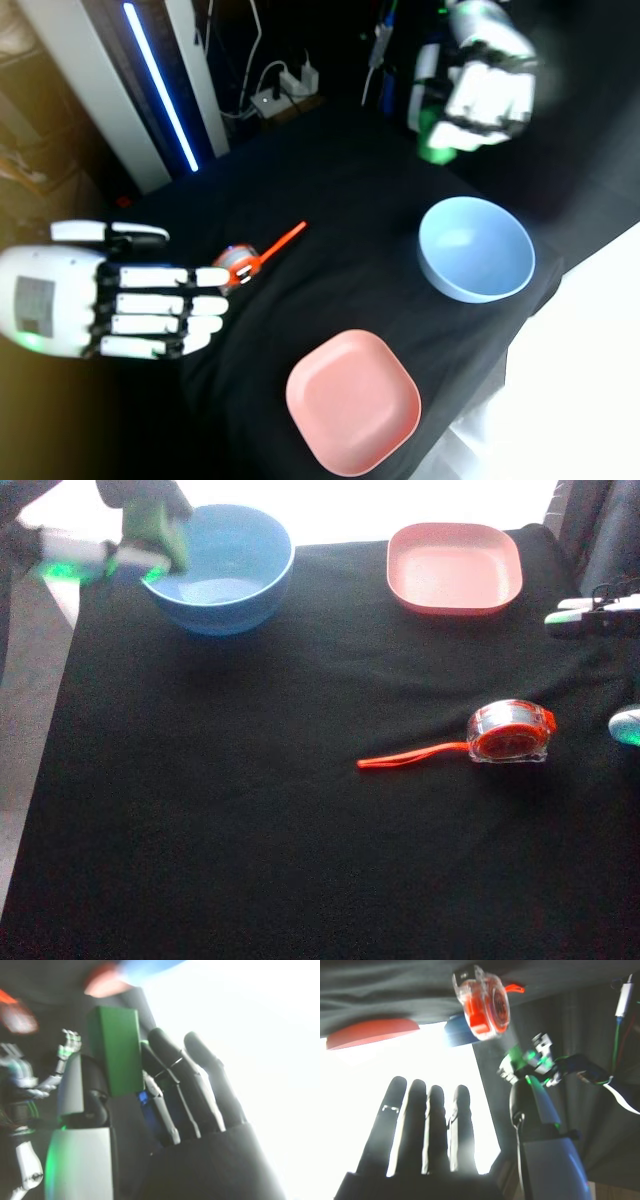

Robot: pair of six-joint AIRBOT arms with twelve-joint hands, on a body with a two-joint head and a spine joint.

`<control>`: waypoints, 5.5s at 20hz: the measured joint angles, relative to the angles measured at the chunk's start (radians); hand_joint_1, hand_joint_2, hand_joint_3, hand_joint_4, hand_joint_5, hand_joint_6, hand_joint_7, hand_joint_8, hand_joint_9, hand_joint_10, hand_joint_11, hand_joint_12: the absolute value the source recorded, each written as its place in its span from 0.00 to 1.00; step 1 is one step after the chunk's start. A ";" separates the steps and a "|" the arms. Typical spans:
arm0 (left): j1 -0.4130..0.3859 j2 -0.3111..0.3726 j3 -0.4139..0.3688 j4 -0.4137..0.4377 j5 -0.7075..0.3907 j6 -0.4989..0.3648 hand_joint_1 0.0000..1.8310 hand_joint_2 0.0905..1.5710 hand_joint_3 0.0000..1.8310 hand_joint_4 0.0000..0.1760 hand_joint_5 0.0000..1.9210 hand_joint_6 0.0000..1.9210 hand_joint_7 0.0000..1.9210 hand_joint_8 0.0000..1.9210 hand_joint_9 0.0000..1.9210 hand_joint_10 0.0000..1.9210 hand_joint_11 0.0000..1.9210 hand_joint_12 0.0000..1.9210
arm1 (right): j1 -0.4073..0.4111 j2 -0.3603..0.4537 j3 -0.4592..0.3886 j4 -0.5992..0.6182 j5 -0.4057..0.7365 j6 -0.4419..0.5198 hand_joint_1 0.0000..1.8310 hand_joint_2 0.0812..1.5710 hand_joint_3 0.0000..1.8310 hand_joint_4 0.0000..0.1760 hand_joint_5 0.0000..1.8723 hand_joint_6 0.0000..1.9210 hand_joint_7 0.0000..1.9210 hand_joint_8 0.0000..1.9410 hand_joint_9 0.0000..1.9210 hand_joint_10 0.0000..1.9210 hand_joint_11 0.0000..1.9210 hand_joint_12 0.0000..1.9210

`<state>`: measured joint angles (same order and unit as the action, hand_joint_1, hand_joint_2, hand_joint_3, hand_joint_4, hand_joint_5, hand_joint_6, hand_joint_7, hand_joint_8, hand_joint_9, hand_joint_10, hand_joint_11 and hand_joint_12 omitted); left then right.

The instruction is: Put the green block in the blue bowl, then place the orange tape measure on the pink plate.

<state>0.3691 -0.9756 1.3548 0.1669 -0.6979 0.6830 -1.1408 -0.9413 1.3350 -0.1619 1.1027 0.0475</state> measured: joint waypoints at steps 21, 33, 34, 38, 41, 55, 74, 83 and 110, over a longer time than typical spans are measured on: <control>-0.093 -0.238 0.195 0.072 0.362 -0.001 0.46 0.67 0.00 0.28 0.35 0.00 0.40 0.00 0.43 0.00 0.14 0.73 | 0.004 -0.020 0.028 -0.008 -0.002 0.024 0.44 0.72 0.00 0.22 0.15 0.00 0.12 0.00 0.14 0.00 0.03 0.37; 0.472 0.132 -0.227 -0.164 -0.284 -0.004 0.43 0.66 0.00 0.68 0.15 0.00 0.10 0.00 0.05 0.00 0.00 0.16 | 0.177 -0.032 0.049 -0.228 -0.058 0.038 0.46 0.63 0.00 0.93 0.15 0.00 0.15 0.00 0.19 0.00 0.00 0.63; 0.508 0.136 -0.242 -0.194 -0.328 0.004 0.44 0.65 0.00 0.87 0.12 0.00 0.05 0.00 0.01 0.00 0.00 0.03 | 0.178 -0.040 0.050 -0.245 -0.069 0.039 0.46 0.63 0.00 0.86 0.16 0.00 0.14 0.00 0.17 0.00 0.00 0.60; 0.599 0.128 -0.284 -0.232 -0.413 0.003 0.46 0.63 0.00 0.77 0.09 0.00 0.00 0.00 0.00 0.00 0.00 0.00 | 0.190 -0.084 0.092 -0.309 -0.138 0.070 0.44 0.66 0.00 0.70 0.17 0.00 0.14 0.00 0.13 0.00 0.00 0.40; 0.632 0.121 -0.286 -0.275 -0.428 0.003 0.44 0.62 0.00 0.55 0.08 0.00 0.00 0.00 0.00 0.00 0.00 0.00 | 0.249 -0.106 0.120 -0.377 -0.220 0.084 0.48 0.65 0.00 0.32 0.30 0.00 0.23 0.00 0.18 0.01 0.00 0.46; 0.658 0.109 -0.290 -0.294 -0.449 -0.018 0.37 0.61 0.00 0.62 0.10 0.00 0.04 0.01 0.00 0.00 0.00 0.00 | 0.281 -0.151 0.129 -0.436 -0.235 0.096 0.62 0.70 0.00 0.00 0.50 0.54 0.34 0.63 0.29 0.81 0.28 0.95; 0.683 0.106 -0.293 -0.294 -0.467 -0.033 0.32 0.61 0.00 0.22 0.13 0.00 0.07 0.00 0.02 0.01 0.01 0.01 | 0.370 -0.138 0.138 -0.423 -0.196 0.106 0.70 0.65 0.00 0.00 0.61 0.35 0.60 0.41 0.68 0.43 0.55 0.75; 0.684 0.105 -0.293 -0.295 -0.474 -0.044 0.33 0.62 0.00 0.20 0.14 0.00 0.08 0.00 0.03 0.00 0.02 0.01 | 0.385 -0.150 0.154 -0.409 -0.179 0.103 0.69 0.65 0.00 0.00 0.58 0.49 0.75 0.02 0.69 0.31 0.56 0.63; 0.702 0.088 -0.293 -0.311 -0.477 -0.048 0.39 0.64 0.00 0.26 0.16 0.00 0.08 0.00 0.04 0.00 0.00 0.13 | 0.385 -0.184 0.224 -0.354 -0.205 0.091 0.81 0.63 0.00 0.00 0.54 0.34 0.65 0.23 0.64 0.39 0.51 0.71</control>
<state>1.0706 -0.8879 1.0622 -0.1444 -1.1748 0.6350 -0.7555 -1.1255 1.5585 -0.5159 0.8978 0.1383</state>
